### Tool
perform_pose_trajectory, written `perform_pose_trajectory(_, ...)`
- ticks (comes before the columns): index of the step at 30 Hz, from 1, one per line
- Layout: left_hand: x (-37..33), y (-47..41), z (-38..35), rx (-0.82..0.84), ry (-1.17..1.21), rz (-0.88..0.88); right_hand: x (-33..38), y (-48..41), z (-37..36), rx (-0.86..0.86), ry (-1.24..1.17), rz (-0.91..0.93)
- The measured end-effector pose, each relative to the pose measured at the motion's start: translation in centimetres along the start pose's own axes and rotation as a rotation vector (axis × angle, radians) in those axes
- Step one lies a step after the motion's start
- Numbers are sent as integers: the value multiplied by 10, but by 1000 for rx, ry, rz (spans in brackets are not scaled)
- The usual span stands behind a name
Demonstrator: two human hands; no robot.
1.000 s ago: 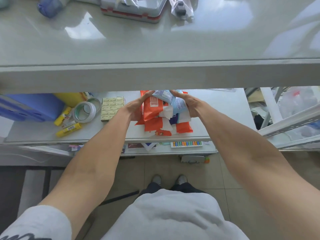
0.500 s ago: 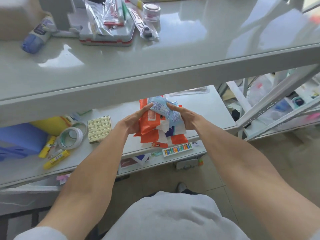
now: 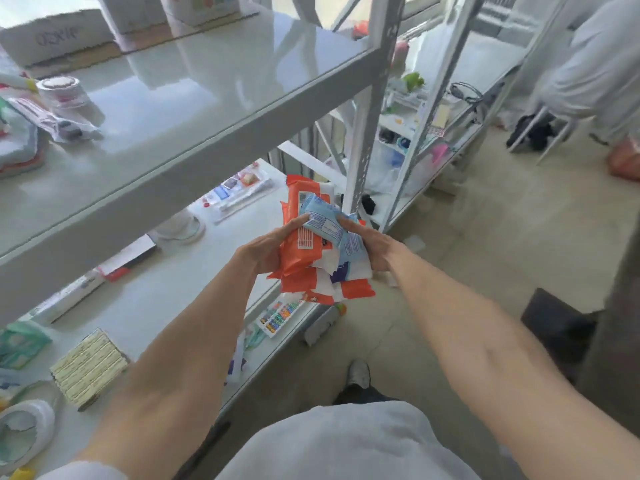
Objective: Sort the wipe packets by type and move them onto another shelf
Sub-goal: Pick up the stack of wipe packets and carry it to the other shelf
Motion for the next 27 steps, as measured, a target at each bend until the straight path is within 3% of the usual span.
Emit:
perform_pose_trajectory(6,-22,-63,-109,253,-116,66,-14,91,94,-255,-186,178)
perform_pose_trajectory(15,-38,-146,-270,532,-336,176,-40,205,199,-492,-382,342)
perform_pose_trajectory(27,-91,-261,-417,637,-471,168,1,274,341,-658,-445,357)
Point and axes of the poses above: each hand's wrist, its own y-axis away from the middle knuckle, its own z-axis out of the back of the hand, x = y × z, the point moved 4 cm from there along -y, towards the middle knuckle, and after that the axes turned 3 degrees about -y, right-handed, at the moved point
